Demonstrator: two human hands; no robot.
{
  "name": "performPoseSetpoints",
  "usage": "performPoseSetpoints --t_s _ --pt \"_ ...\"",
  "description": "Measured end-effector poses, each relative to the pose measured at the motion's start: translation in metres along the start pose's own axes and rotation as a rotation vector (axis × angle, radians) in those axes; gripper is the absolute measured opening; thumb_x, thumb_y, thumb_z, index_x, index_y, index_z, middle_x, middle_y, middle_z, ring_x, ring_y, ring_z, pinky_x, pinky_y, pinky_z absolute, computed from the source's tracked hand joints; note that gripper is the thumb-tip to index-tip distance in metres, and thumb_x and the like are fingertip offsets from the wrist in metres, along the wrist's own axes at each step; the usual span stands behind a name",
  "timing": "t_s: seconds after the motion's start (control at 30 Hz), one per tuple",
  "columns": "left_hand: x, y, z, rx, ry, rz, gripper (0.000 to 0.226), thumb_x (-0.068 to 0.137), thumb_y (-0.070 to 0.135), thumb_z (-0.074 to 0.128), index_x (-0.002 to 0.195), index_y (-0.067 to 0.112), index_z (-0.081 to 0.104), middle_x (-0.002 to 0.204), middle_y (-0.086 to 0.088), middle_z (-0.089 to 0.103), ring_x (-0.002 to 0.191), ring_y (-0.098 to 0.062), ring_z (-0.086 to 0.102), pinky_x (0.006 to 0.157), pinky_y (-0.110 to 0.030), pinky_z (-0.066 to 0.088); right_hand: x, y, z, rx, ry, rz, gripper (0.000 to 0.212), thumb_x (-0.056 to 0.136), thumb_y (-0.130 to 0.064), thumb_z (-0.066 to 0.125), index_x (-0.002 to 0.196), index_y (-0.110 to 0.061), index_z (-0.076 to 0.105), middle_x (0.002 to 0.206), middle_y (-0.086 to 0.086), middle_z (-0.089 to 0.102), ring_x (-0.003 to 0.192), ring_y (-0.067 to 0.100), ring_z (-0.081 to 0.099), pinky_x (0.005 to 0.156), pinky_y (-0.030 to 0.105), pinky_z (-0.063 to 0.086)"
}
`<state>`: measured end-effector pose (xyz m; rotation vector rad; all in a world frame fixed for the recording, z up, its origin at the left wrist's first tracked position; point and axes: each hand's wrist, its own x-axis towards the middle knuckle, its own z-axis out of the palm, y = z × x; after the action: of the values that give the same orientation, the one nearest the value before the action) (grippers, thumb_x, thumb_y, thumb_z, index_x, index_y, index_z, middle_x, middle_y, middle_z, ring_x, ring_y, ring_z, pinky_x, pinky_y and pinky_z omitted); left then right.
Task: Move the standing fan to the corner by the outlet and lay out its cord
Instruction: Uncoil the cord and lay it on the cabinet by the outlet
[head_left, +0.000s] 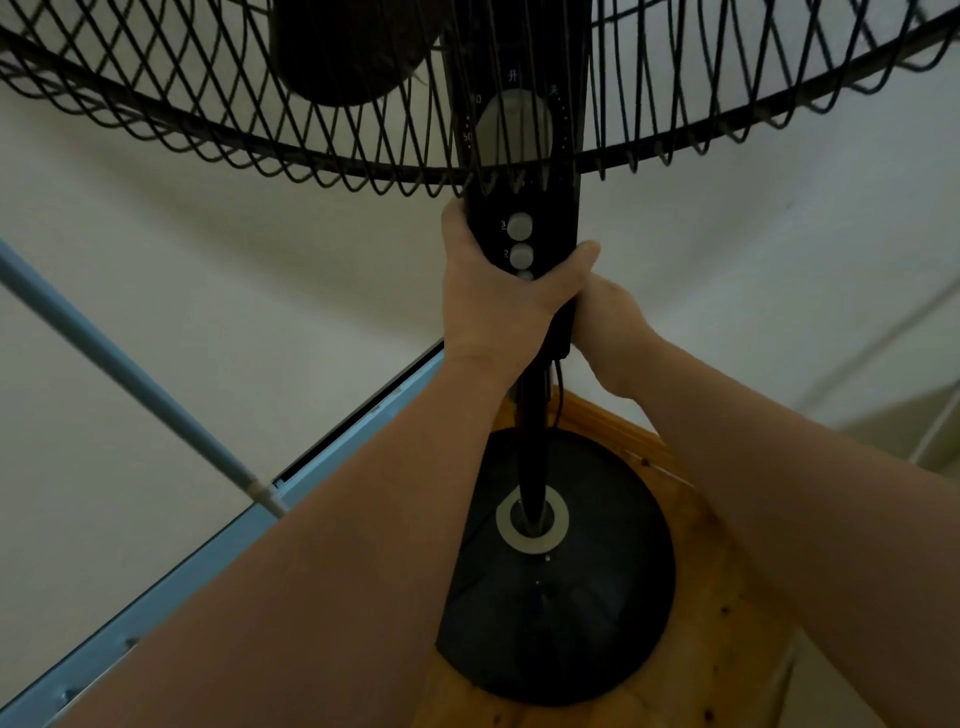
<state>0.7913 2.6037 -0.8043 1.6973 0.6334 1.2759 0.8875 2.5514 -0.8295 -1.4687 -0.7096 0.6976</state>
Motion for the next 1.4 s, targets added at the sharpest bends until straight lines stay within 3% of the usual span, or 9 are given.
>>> performPoseSetpoints --t_s 0.2,0.33,0.53,0.63,0.83,0.9,0.97,1.27,1.4 --pt "-0.001 0.001 -0.002 0.018 -0.015 0.002 0.077 0.063 0.037 0.09 0.124 0.026 0.043 0.101 0.018 0.062 0.094 0.004 0.064 0.073 -0.014 0.056 -0.02 0.026 -0.009 -0.32 -0.023 0.013 0.037 0.106 -0.031 0.034 0.091 -0.019 0.066 0.081 0.003 0.066 0.066 0.014 0.058 0.07 0.035 0.05" --pt "-0.002 0.003 -0.002 0.015 -0.04 -0.018 0.079 0.064 0.037 0.09 0.127 0.026 0.043 0.104 0.02 0.061 0.095 0.007 0.062 0.073 -0.012 0.054 -0.048 0.052 -0.008 -0.264 0.065 0.028 0.027 0.105 -0.023 0.042 0.095 -0.018 0.066 0.065 0.0 0.061 0.048 0.002 0.054 0.048 0.014 0.043" --pt "-0.004 0.015 -0.009 0.067 -0.099 -0.116 0.09 0.065 0.044 0.09 0.137 0.026 0.04 0.107 0.026 0.058 0.095 0.017 0.057 0.069 0.0 0.046 -0.094 0.063 -0.001 -0.204 0.08 0.135 0.02 0.105 -0.022 0.045 0.098 -0.024 0.064 0.08 -0.003 0.067 0.063 -0.003 0.061 0.061 0.013 0.048" --pt "-0.009 0.026 -0.02 0.076 -0.184 -0.227 0.083 0.07 0.043 0.087 0.137 0.027 0.041 0.11 0.023 0.059 0.096 0.011 0.059 0.072 -0.007 0.051 -0.115 0.056 -0.008 -0.149 0.096 0.201 0.019 0.103 -0.017 0.049 0.096 -0.026 0.065 0.088 -0.003 0.07 0.068 -0.008 0.063 0.057 0.005 0.045" --pt "-0.095 0.017 -0.034 0.075 -0.151 -0.61 0.009 0.099 0.031 0.053 0.099 0.04 0.05 0.101 -0.007 0.068 0.08 -0.005 0.065 0.068 -0.022 0.054 -0.152 0.025 -0.017 -0.062 0.085 0.183 0.037 0.1 -0.01 0.05 0.084 -0.033 0.075 0.093 -0.003 0.075 0.092 0.014 0.069 0.086 0.028 0.055" --pt "-0.125 0.016 -0.034 0.091 -0.27 -0.734 0.021 0.102 0.033 0.044 0.113 0.028 0.061 0.108 -0.01 0.069 0.097 -0.023 0.066 0.087 -0.04 0.055 -0.159 0.013 -0.016 -0.027 0.056 0.182 0.035 0.1 -0.009 0.05 0.087 -0.028 0.077 0.095 0.0 0.076 0.095 0.018 0.071 0.088 0.034 0.057" --pt "-0.15 0.025 -0.035 0.044 -0.362 -0.786 0.027 0.103 0.04 0.042 0.103 0.034 0.068 0.101 0.004 0.072 0.099 -0.016 0.066 0.087 -0.032 0.053 -0.165 0.0 -0.016 0.011 0.077 0.22 0.029 0.099 -0.007 0.053 0.089 -0.022 0.076 0.095 0.005 0.077 0.098 0.024 0.071 0.091 0.039 0.058" --pt "-0.179 0.084 -0.038 0.172 -0.52 -0.626 0.025 0.097 0.008 0.042 0.111 0.016 0.061 0.086 -0.004 0.06 0.067 -0.014 0.055 0.057 -0.028 0.044 -0.195 -0.049 -0.021 -0.065 0.083 0.258 0.021 0.094 -0.009 0.058 0.088 -0.016 0.076 0.091 0.012 0.075 0.098 0.03 0.07 0.096 0.047 0.055" --pt "-0.191 0.108 -0.039 0.129 -0.527 -0.622 0.026 0.103 0.016 0.047 0.126 0.012 0.061 0.094 0.014 0.057 0.083 0.0 0.057 0.074 -0.018 0.05 -0.216 -0.066 -0.026 -0.104 0.044 0.234 0.021 0.096 -0.01 0.056 0.091 -0.018 0.075 0.096 0.012 0.076 0.1 0.029 0.069 0.093 0.041 0.056"
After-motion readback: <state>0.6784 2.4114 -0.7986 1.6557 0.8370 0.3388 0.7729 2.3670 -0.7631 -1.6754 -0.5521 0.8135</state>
